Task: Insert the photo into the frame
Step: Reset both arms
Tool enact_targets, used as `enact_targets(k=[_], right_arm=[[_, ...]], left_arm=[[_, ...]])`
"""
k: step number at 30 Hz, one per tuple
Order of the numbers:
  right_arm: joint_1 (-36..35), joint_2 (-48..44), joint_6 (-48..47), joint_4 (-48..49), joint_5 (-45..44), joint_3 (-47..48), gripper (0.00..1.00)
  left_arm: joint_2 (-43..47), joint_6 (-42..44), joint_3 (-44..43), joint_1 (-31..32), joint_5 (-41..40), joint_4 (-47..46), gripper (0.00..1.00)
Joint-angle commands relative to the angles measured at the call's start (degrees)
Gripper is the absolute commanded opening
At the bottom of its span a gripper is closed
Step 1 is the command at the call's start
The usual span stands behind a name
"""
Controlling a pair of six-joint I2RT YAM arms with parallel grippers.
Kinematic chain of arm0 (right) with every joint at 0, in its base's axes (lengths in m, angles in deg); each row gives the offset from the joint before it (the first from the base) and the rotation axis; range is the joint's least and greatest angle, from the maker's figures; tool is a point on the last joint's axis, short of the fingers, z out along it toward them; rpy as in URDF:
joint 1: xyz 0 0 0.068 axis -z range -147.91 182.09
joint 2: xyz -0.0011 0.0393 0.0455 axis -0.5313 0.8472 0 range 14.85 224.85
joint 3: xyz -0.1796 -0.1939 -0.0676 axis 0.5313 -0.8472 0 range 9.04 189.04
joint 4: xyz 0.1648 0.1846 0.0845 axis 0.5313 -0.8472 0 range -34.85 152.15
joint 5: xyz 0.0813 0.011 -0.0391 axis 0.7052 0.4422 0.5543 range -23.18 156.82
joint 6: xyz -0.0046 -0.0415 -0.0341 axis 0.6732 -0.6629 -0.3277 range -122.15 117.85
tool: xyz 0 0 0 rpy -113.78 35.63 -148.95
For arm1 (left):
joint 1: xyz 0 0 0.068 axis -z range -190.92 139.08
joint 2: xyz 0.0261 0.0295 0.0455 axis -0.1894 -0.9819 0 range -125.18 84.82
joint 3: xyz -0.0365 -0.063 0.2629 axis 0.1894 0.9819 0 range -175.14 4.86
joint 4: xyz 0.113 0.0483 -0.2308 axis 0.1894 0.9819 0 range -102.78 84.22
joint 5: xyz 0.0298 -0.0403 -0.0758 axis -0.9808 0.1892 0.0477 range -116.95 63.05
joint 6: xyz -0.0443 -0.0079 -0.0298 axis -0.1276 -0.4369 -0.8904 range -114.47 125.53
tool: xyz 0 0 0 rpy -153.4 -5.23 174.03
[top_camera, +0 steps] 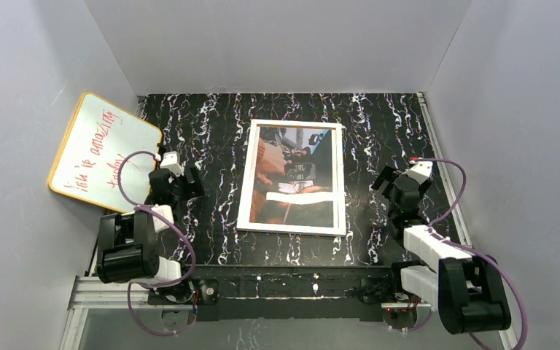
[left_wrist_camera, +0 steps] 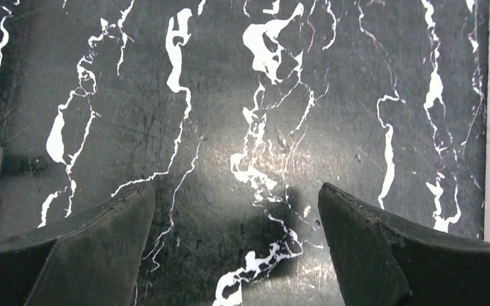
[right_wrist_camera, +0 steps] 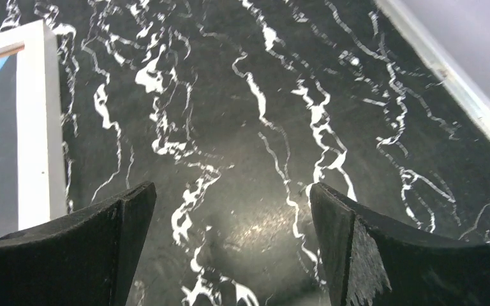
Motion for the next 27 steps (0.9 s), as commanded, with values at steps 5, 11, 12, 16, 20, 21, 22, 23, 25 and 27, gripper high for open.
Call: enact_targets(k=[5, 11, 12, 16, 20, 21, 22, 23, 25, 27], right_arm=[[0.9, 11.0, -8.0, 22.4, -5.3, 0.1, 0.99], [0.9, 19.3, -9.1, 29.4, -4.5, -1.0, 0.99], [0.9, 20.5, -9.2, 30.8, -4.5, -1.2, 0.99], [0.9, 23.4, -9.3, 34.9, -4.4, -1.4, 0.99], [0.8, 27.8, -13.0, 44.0, 0.4, -3.5, 0.99], [0.9, 28.9, -14.1, 44.6, 4.8, -3.7, 0.99], [0.8, 31.0, -16.1, 48.1, 8.2, -4.2, 0.99], [0.9, 33.4, -17.0, 51.4, 7.7, -4.0, 0.99], [1.9, 31.7, -13.3, 40.6, 6.2, -0.4, 0.99], [3.8, 33.1, -13.0, 42.0, 9.0, 0.3, 0.99]], left_arm=[[-5.2, -1.1, 5.9, -0.1, -2.2, -24.3, 0.98], [-7.3, -2.8, 7.6, 0.4, -2.7, -32.1, 0.98], [-7.9, -3.2, 7.9, 0.4, -2.9, -33.6, 0.98], [-11.3, -2.9, 11.2, 1.2, -0.9, -43.6, 0.98], [-16.4, 2.5, 16.0, 5.4, 0.0, -56.6, 0.98], [-18.3, 3.0, 16.9, 5.8, 2.1, -61.9, 0.98], [-17.8, 3.9, 17.1, 6.1, 2.4, -61.3, 0.98], [-16.2, 4.2, 16.4, 6.7, 1.3, -57.9, 0.98], [-16.2, 5.2, 13.7, 7.2, 0.3, -52.3, 0.98], [-16.2, 5.1, 9.8, 7.2, -0.8, -45.1, 0.98]])
